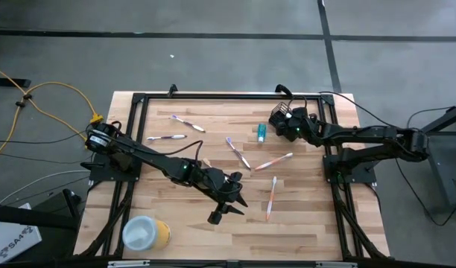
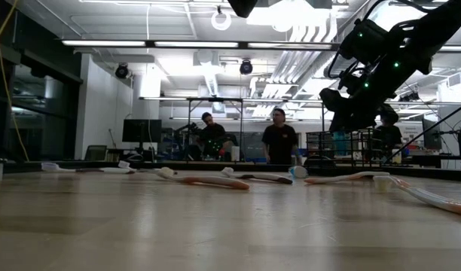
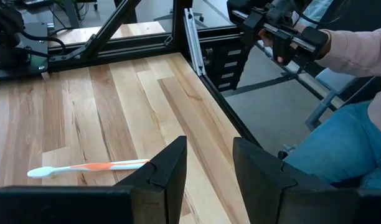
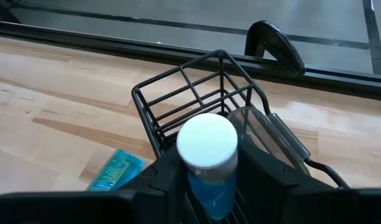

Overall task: Pick & Place toothbrushing station
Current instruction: Put the bottom blue mouthwash bottle into the middle of the black mesh organizer

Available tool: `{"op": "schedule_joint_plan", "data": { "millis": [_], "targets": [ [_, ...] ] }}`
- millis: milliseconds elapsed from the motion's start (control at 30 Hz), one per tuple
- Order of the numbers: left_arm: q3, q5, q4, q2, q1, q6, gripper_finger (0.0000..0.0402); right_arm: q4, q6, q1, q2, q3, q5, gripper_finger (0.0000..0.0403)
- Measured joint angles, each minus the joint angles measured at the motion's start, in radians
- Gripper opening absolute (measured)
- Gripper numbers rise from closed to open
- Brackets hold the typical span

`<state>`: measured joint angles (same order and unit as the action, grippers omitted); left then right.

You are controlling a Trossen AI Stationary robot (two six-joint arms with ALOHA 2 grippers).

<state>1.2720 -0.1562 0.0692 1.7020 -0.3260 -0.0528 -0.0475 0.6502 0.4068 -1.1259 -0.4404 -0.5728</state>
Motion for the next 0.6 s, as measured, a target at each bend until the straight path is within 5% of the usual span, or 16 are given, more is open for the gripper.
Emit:
{"op": "schedule_joint_plan", "data": {
  "millis": [600],
  "targets": [
    [0.000,0.000,0.000,0.000,0.000,0.000,0.0127,0.014,-0.029,-0.001,0.000,0.000,0.000,0.0147]
  ]
}}
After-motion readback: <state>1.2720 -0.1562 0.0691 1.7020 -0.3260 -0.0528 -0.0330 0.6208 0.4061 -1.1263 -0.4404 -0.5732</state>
